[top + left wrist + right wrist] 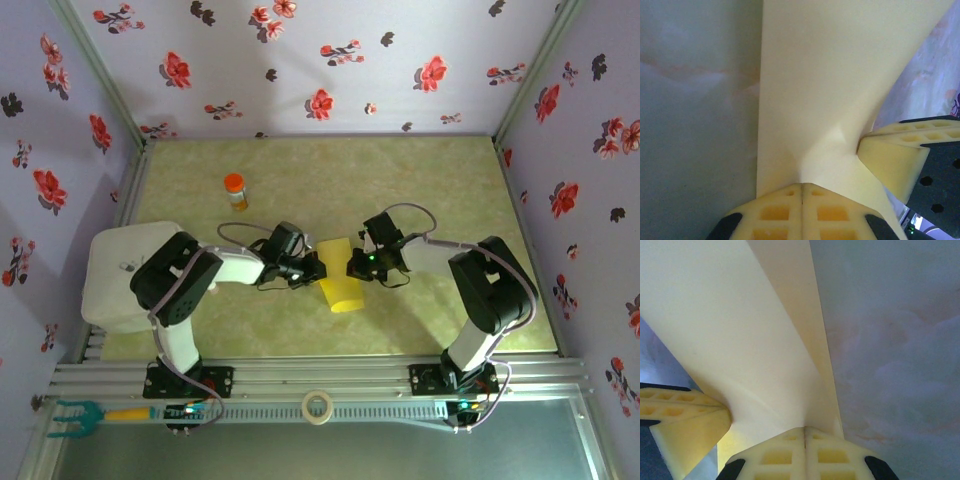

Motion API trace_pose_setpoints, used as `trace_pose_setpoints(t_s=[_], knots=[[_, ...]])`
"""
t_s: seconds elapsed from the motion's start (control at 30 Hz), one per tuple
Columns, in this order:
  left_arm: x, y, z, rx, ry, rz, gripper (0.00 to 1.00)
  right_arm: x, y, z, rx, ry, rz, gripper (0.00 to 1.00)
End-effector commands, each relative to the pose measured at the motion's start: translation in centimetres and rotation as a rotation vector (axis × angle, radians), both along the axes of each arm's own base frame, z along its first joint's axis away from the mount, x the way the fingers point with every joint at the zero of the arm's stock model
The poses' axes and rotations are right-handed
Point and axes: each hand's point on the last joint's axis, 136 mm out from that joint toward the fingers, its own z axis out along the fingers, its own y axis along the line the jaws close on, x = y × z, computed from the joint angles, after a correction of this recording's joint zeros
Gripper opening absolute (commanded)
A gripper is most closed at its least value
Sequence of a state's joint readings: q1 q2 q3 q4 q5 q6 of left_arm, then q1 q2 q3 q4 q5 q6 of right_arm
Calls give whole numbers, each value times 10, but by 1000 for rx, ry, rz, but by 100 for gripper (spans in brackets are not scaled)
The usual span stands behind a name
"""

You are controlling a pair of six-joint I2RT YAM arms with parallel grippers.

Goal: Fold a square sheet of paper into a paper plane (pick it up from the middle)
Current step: First fold the square sheet of paper in half at the center of the table.

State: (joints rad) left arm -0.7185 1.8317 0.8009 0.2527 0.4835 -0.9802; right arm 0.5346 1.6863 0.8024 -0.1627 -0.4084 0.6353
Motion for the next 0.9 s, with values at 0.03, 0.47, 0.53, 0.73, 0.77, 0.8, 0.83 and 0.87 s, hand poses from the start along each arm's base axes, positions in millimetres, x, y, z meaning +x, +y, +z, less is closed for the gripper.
trace_pose_setpoints(t_s=[0.03, 0.47, 0.53, 0.73, 0.77, 0.8, 0.83, 0.87], knots=[[-6, 13, -14, 55, 29, -4, 0, -29, -37, -43, -172, 129, -42, 0], [23, -4, 23, -40, -11, -27, 0, -29, -36, -42, -165, 128, -40, 0], [25, -3, 12, -34, 9, -23, 0, -29, -36, -42, -164, 128, -42, 0], [22, 11, -19, 27, 61, 4, 0, -30, -36, -43, -162, 131, -42, 0], [21, 14, -22, 37, 66, 11, 0, -30, -36, -43, -162, 131, -43, 0], [22, 16, -23, 41, 71, 19, 0, -31, -36, -43, -162, 132, -43, 0], [23, 16, -21, 39, 68, 23, 0, -31, -36, -42, -162, 130, -41, 0], [25, 16, -18, 36, 64, 26, 0, -31, -37, -43, -163, 130, -42, 0]])
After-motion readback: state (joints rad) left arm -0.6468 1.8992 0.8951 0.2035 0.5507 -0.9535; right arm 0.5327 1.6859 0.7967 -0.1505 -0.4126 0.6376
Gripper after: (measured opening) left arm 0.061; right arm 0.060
